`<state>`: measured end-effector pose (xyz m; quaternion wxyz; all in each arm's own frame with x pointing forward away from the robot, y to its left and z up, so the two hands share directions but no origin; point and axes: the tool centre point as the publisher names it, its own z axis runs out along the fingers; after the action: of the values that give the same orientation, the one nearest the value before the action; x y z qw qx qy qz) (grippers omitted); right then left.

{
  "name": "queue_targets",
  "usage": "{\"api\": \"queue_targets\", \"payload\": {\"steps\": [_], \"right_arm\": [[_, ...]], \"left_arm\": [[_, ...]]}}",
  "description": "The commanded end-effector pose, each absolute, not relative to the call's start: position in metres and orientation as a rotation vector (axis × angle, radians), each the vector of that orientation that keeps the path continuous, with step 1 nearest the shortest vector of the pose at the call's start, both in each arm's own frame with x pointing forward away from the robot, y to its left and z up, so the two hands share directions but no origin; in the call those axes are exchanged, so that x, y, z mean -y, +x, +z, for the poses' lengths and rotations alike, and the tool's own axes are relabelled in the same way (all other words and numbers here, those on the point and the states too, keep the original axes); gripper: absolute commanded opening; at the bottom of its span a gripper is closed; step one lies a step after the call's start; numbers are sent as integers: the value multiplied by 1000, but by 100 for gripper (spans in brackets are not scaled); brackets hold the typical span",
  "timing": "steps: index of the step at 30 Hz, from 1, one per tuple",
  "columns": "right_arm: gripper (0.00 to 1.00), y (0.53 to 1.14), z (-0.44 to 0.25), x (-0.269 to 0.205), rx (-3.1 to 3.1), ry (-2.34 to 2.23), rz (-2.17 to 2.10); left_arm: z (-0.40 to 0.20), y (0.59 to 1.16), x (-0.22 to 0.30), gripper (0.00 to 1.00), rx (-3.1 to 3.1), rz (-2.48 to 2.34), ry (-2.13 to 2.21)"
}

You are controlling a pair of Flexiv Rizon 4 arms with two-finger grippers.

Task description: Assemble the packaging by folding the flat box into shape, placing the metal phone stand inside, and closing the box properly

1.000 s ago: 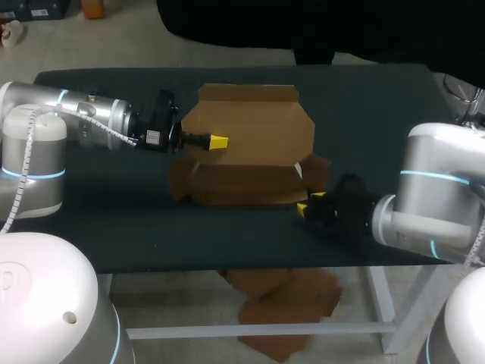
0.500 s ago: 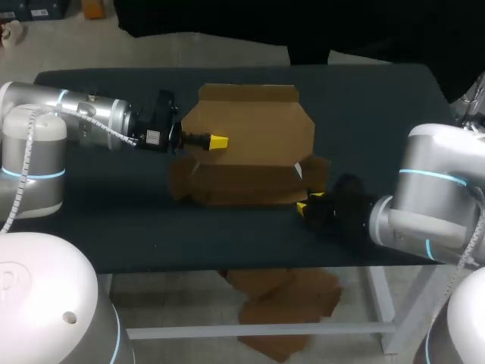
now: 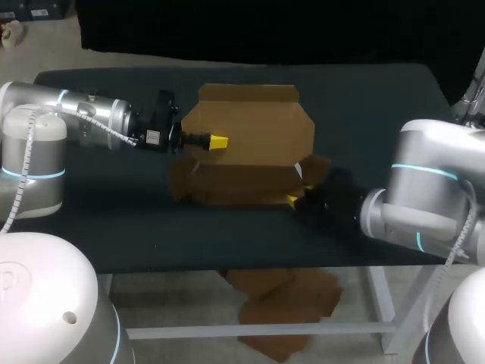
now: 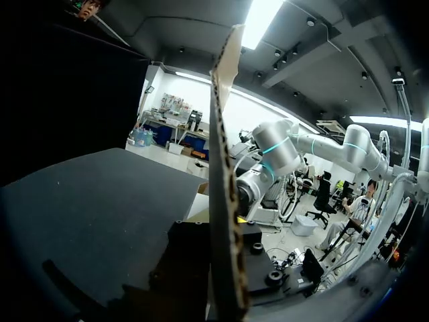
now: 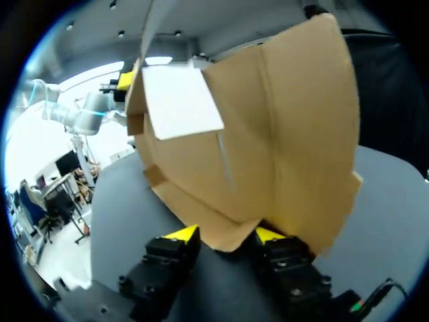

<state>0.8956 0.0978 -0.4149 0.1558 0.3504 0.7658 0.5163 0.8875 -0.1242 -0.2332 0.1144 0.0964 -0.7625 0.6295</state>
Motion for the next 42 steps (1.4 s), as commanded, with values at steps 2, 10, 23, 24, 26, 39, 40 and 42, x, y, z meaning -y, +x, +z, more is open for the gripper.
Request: {"api": "queue_targets", "payload": {"steps": [2, 10, 23, 24, 26, 39, 40, 42], "right_arm": [[54, 904, -410, -112, -2215, 971, 1477], [56, 913, -410, -128, -2243, 937, 1490], [57, 897, -401, -124, -2222, 932, 1482], [58, 895, -401, -123, -2218, 934, 1481], [58, 891, -400, -120, -2210, 938, 1477], [60, 872, -395, -105, -2178, 947, 1471], [59, 871, -394, -104, -2178, 945, 1469], [59, 867, -391, -101, -2176, 941, 1467]], "left_arm": [[-235, 887, 123, 0, 2237, 1843, 282], [-235, 887, 123, 0, 2237, 1843, 282], [-235, 887, 123, 0, 2237, 1843, 282], [-235, 887, 123, 0, 2237, 1843, 282], [-235, 887, 123, 0, 2237, 1843, 282], [-235, 887, 123, 0, 2237, 1843, 282], [-235, 887, 123, 0, 2237, 1843, 282], [-235, 887, 123, 0, 2237, 1843, 282]]}}
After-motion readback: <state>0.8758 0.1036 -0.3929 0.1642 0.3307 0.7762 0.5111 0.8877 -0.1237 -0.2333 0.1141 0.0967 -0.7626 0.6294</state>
